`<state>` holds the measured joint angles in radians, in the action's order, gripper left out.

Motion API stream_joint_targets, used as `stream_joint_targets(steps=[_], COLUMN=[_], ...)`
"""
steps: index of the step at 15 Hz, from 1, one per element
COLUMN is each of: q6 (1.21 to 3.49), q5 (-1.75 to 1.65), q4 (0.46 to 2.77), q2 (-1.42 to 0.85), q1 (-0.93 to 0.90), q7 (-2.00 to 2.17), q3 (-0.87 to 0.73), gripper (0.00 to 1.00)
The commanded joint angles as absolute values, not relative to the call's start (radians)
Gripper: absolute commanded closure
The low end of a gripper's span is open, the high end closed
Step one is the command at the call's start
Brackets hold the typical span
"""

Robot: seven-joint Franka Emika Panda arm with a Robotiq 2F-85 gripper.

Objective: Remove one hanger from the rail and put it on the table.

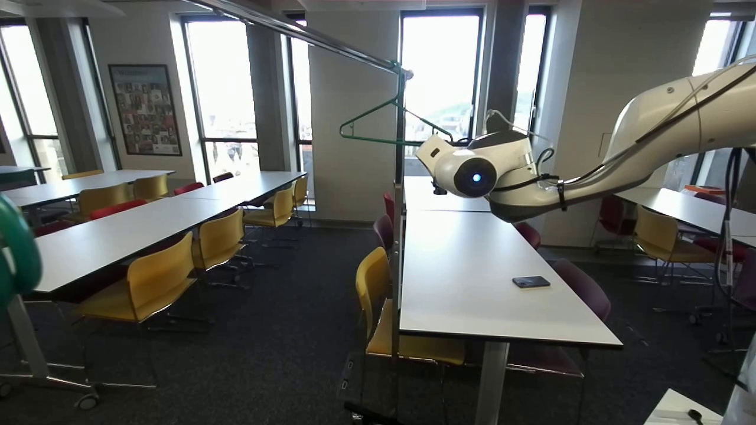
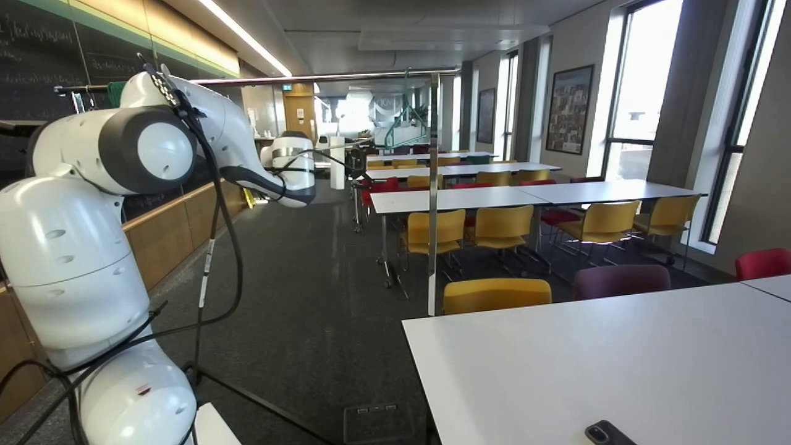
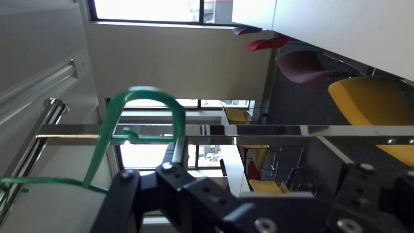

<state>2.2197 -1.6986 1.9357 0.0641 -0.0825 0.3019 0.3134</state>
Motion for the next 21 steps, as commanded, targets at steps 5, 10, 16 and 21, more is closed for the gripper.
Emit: stream_joint_targets(steps=[5, 10, 16, 21], q6=[2.175, 2.179, 2.193, 2.196], q5=[-1.817, -1.814, -1.805, -1.808], q4=[1.706, 1.553, 1.399, 1.309], q2=[-0.093, -0.208, -0.321, -0.393], q1=[-0.165, -0.173, -0.187, -0.217], q7=[0.193, 0.246, 0.366, 0.403], q3=[0.261, 0.232, 0.210, 0.193], gripper=[0.00, 0.00, 0.00, 0.00])
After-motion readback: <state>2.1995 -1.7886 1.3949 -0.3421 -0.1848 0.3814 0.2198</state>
